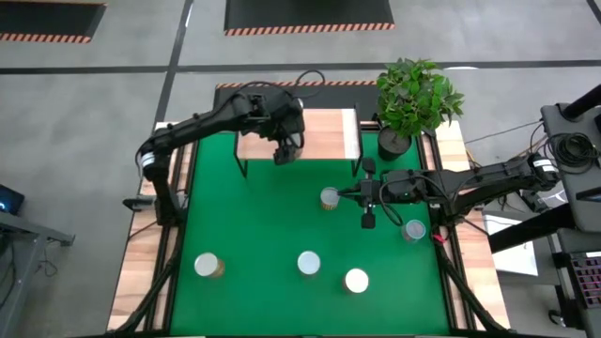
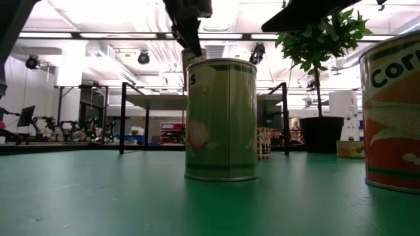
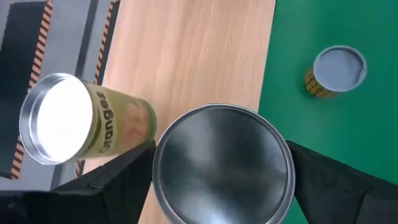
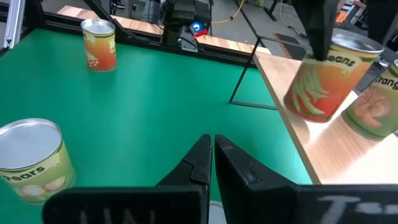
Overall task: Pick and place cans onto a shelf
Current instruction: Put the canned green beans on the shelf
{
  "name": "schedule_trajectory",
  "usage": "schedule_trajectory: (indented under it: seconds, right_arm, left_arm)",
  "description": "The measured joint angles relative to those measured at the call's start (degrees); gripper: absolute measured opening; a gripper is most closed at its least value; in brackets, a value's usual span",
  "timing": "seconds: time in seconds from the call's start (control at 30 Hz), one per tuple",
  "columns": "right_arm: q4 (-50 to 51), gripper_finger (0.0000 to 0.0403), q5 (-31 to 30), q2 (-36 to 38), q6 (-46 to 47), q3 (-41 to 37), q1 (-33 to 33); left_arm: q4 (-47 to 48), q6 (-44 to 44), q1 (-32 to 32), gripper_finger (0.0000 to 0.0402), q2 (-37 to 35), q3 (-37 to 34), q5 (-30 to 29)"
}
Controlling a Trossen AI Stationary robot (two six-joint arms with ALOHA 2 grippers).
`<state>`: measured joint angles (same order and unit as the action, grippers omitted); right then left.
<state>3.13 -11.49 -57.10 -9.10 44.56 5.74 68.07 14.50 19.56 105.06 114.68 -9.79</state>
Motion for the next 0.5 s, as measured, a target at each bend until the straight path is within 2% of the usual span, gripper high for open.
schedule_trajectory:
  seconds: [0.5]
  right_arm:
    - [0.1, 0.0009, 0.0, 0.0, 0.6, 0.0, 0.0]
  left_arm:
    - [-1.3, 1.8, 1.3, 0.0333, 1.4, 0.0, -0.1]
